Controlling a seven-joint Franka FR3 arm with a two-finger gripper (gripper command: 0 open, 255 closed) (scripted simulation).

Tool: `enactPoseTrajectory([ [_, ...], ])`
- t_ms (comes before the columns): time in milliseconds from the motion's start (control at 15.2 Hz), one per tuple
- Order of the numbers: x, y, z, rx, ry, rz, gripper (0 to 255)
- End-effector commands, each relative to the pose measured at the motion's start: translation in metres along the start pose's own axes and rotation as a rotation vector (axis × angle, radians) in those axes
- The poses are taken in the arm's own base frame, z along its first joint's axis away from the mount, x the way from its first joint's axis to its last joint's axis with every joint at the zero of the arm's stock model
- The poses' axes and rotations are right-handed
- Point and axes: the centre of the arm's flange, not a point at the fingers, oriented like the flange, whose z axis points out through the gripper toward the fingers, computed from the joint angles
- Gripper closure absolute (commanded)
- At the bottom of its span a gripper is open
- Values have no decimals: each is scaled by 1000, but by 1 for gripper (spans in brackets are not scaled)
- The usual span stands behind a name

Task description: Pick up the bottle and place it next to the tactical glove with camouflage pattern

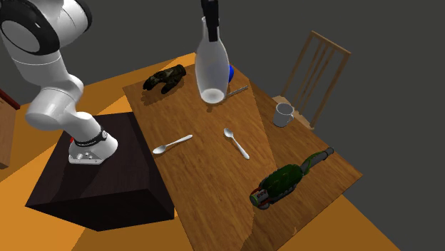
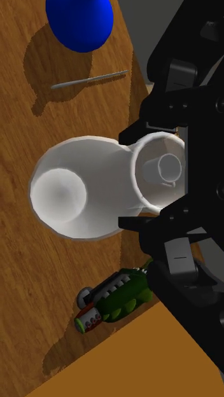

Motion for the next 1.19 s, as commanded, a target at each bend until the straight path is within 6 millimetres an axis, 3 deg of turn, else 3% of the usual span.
enactPoseTrajectory([
  [0,-5,-23,-2,0,1,1,255],
  [1122,-40,-244,-6,0,1,1,255],
])
